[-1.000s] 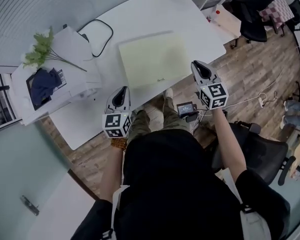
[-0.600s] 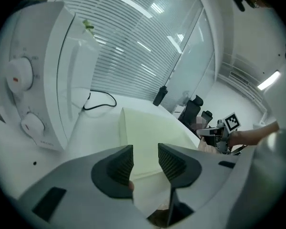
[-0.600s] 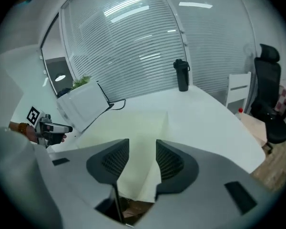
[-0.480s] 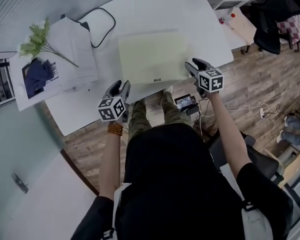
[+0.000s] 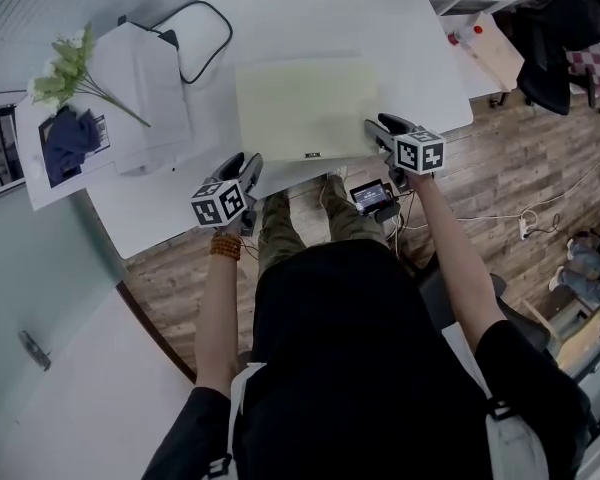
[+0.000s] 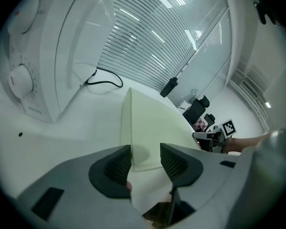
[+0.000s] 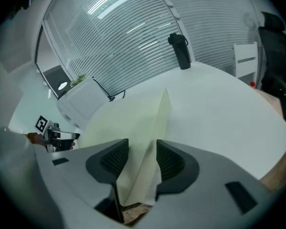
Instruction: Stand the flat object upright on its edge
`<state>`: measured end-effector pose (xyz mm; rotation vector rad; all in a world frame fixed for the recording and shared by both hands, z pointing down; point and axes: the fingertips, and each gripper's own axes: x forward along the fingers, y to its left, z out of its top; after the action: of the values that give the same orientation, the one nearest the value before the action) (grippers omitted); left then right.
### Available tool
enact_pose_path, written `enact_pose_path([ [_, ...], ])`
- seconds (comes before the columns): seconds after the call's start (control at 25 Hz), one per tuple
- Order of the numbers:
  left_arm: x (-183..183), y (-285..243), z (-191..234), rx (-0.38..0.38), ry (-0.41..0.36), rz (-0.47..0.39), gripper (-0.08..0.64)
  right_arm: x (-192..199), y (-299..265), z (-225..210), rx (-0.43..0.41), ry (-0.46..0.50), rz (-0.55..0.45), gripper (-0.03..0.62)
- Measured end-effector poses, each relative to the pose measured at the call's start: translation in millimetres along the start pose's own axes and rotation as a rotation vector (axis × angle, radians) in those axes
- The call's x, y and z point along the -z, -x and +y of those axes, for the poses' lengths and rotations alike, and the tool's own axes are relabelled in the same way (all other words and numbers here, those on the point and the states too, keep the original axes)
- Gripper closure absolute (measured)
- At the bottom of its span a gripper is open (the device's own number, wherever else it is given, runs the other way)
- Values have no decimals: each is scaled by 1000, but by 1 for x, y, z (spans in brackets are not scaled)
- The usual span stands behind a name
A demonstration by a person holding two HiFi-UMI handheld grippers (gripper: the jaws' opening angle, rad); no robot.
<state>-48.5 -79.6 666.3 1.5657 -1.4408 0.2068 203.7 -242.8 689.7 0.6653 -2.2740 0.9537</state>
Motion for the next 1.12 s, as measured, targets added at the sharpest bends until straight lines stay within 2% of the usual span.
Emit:
enact_pose_path([
  [0.24,-1,-5,9,11,19,18,365,-1,-1,4,-82,-72,-15,420],
  [0.68,6,-14,15,13,73,71,383,0,-5,2,-62,-85,10,429],
  [1.0,7,-16,17,17,60,148,393,-1,-3,3,-26,-67,21,439],
  [1.12,7,-17,16,33,81,162,393,-7,0,7,-15,-55,15,440],
])
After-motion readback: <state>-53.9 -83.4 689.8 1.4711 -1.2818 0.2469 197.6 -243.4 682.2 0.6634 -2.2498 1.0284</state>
